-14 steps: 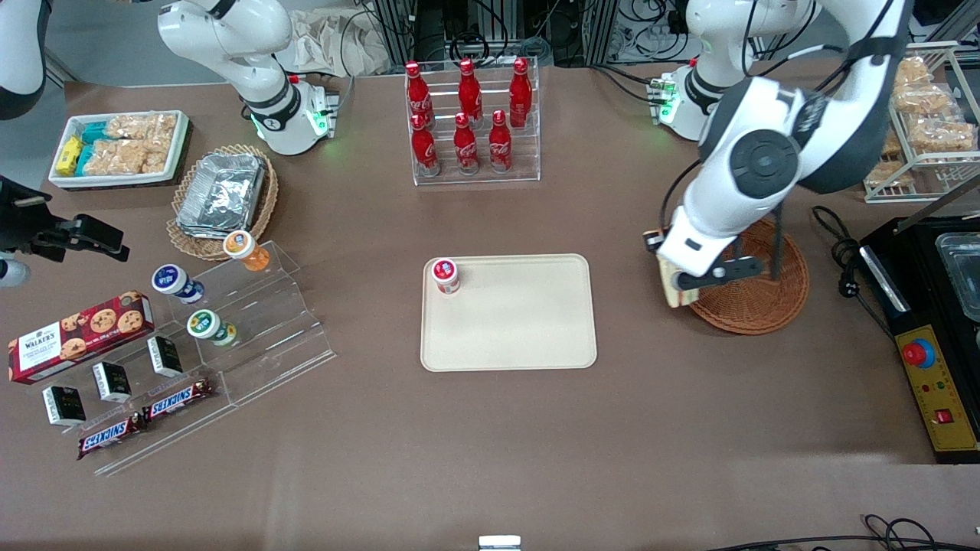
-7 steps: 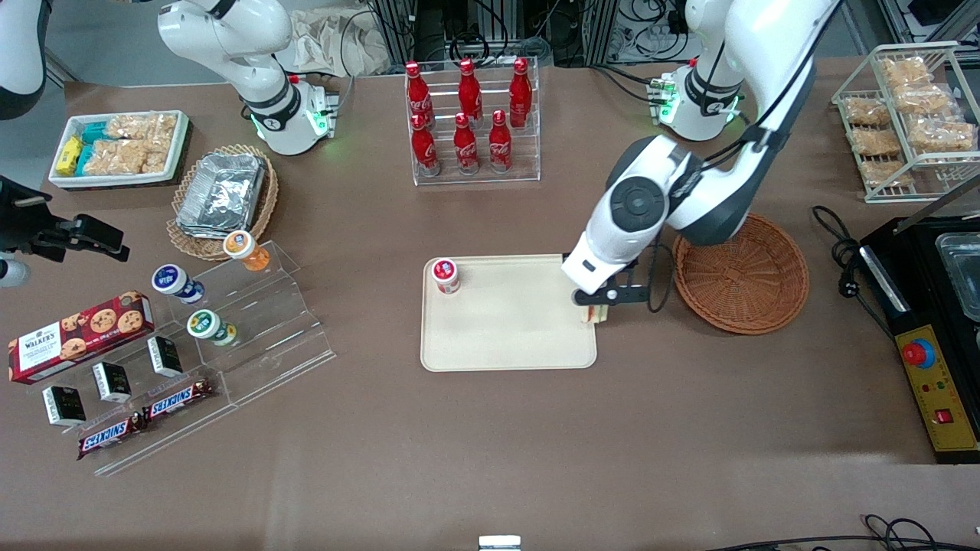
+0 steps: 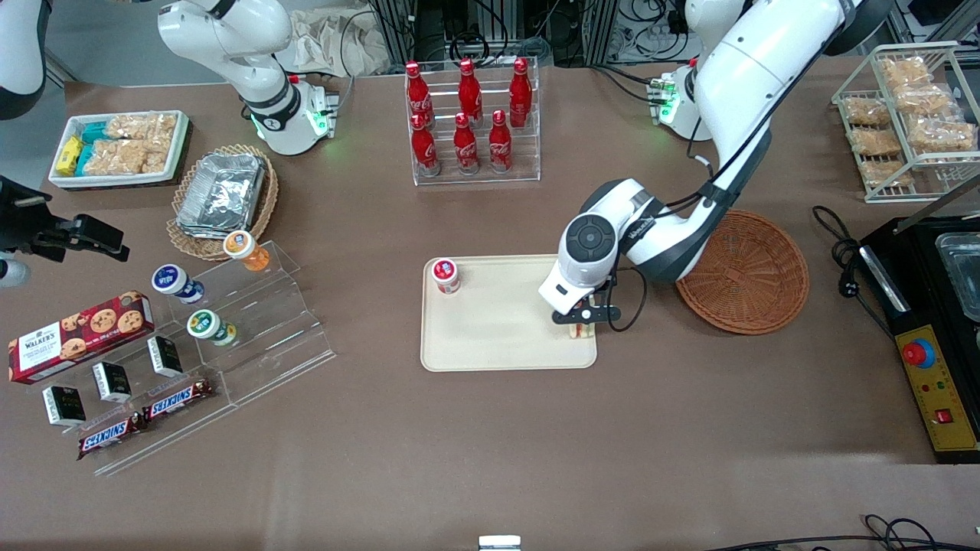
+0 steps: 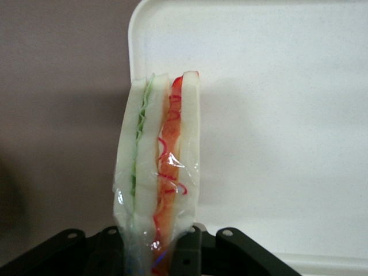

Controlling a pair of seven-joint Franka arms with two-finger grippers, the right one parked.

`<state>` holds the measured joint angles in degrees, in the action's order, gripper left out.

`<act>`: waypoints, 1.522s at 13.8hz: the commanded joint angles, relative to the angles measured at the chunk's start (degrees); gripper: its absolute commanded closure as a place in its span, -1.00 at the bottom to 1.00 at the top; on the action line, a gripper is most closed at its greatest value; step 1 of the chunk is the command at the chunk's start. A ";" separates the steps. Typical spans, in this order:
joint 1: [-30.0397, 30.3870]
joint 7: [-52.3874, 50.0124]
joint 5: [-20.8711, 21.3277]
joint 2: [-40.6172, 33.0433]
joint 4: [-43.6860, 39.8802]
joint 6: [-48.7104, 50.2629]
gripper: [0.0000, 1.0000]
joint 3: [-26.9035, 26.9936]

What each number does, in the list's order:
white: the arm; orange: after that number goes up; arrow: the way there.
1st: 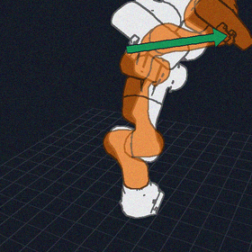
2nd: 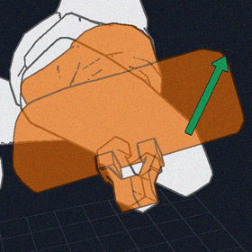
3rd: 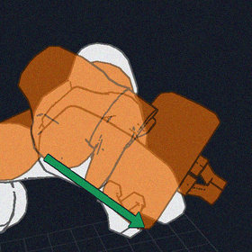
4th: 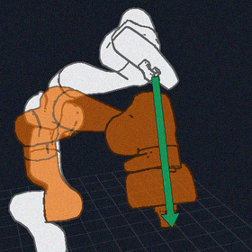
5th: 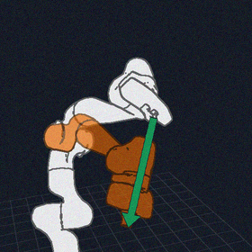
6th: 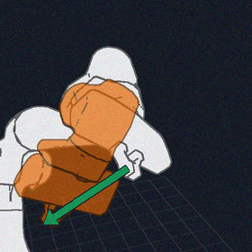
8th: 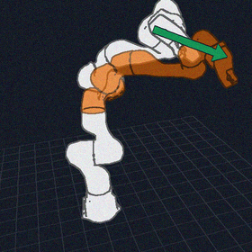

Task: Place sandwich from basket to tray
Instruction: 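Carry the sandwich with the left gripper over the tray and lower it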

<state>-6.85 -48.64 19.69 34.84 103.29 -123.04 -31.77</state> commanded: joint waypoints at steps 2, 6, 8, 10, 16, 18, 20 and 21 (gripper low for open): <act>-0.97 -1.55 2.98 2.86 -2.21 -0.97 0.59 -0.05; -1.23 -1.55 2.98 3.57 -2.21 -0.97 -0.77 0.13; -1.15 -1.63 2.90 3.22 -2.12 -0.88 -1.00 0.04; -0.80 -1.55 2.28 1.82 -2.91 0.07 -1.00 0.04; -0.36 4.23 -3.15 -6.17 -8.44 10.96 -1.00 0.04; 3.49 8.80 -5.09 -9.25 -8.72 14.13 -1.00 -0.22; 6.23 14.07 -8.25 -12.23 -8.72 15.46 -1.00 -0.05; 8.24 16.45 -9.14 -13.38 -8.72 16.25 -1.00 -0.05</act>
<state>-1.98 -37.18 13.13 24.35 93.94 -108.50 -31.62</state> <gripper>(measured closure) 0.000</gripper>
